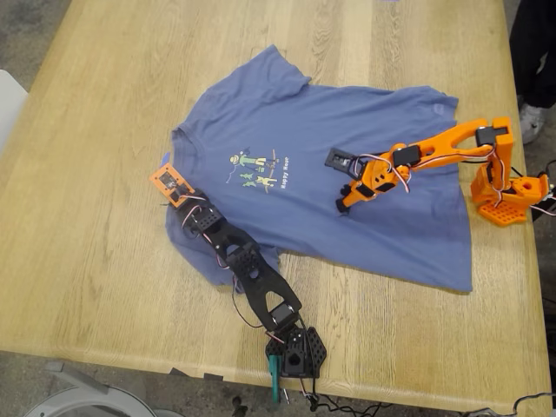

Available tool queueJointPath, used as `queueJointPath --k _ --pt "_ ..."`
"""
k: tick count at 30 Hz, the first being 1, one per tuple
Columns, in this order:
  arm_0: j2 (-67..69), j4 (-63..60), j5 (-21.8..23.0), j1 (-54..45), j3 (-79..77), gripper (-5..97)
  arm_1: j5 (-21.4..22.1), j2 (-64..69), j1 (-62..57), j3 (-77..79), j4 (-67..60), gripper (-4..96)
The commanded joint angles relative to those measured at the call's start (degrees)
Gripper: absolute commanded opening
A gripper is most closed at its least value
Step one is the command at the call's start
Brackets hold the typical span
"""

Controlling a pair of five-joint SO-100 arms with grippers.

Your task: Fold a T-shirt

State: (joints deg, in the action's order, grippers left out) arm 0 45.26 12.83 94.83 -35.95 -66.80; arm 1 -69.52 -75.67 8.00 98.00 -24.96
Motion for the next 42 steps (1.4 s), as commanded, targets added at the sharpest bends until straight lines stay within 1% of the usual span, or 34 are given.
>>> queueJointPath --k 1,5,10,13,17,19,22,27,30,32,34,35,36,37,39,40,42 --pt "5.89 2.02 0.70 3.87 2.46 0 0.18 2.02 -0.88 -4.92 0.09 17.5" --pt "9.14 4.48 0.70 4.31 2.37 0 0.26 8.96 -1.23 -12.39 0.79 17.4" --pt "13.10 7.29 0.79 4.92 2.02 0 0.62 18.81 -1.32 -26.10 0.97 17.8" --pt "14.85 8.35 0.88 5.10 1.58 0 1.05 21.62 -0.62 -30.85 1.41 18.1" --pt "17.05 8.70 0.88 5.19 -0.35 0 1.67 21.45 0.09 -31.64 2.81 18.1" --pt "17.93 8.70 0.88 5.27 -1.32 0 1.85 20.92 0.26 -31.38 4.57 21.0" --pt "18.63 8.88 0.88 5.45 -1.76 0 2.20 20.65 0.88 -31.55 2.72 23.0" --pt "21.01 10.90 0.88 6.24 -1.76 0 0.97 22.15 1.93 -31.03 -1.67 20.1" --pt "23.82 12.57 0.88 6.94 -2.37 0 0.79 26.28 1.14 -35.16 -3.52 19.0" --pt "26.28 13.54 0.88 7.65 -4.04 0 0.53 30.85 0.18 -41.40 -6.42 18.8" --pt "29.44 13.97 0.97 8.53 -7.12 0 0.35 38.32 -0.70 -53.35 -11.60 17.6" --pt "31.11 13.97 0.97 8.96 -9.14 0 0.18 43.95 -1.23 -63.11 -15.91 15.2" --pt "32.87 13.97 0.97 9.40 -11.34 0 -0.26 52.21 -1.67 -78.57 -22.85 11.0" --pt "34.45 13.97 0.97 9.76 -13.54 0 0.26 60.64 -1.85 -93.43 -27.25 8.3" --pt "37.35 13.10 1.05 10.20 -17.75 0 0.70 66.18 -1.76 -102.22 -37.88 3.6" --pt "38.50 12.66 1.05 10.37 -19.60 0 1.23 68.64 -1.67 -105.56 -39.99 1.9" --pt "40.25 11.69 1.14 10.81 -22.68 0 1.85 68.03 -1.67 -105.38 -38.94 0.2"
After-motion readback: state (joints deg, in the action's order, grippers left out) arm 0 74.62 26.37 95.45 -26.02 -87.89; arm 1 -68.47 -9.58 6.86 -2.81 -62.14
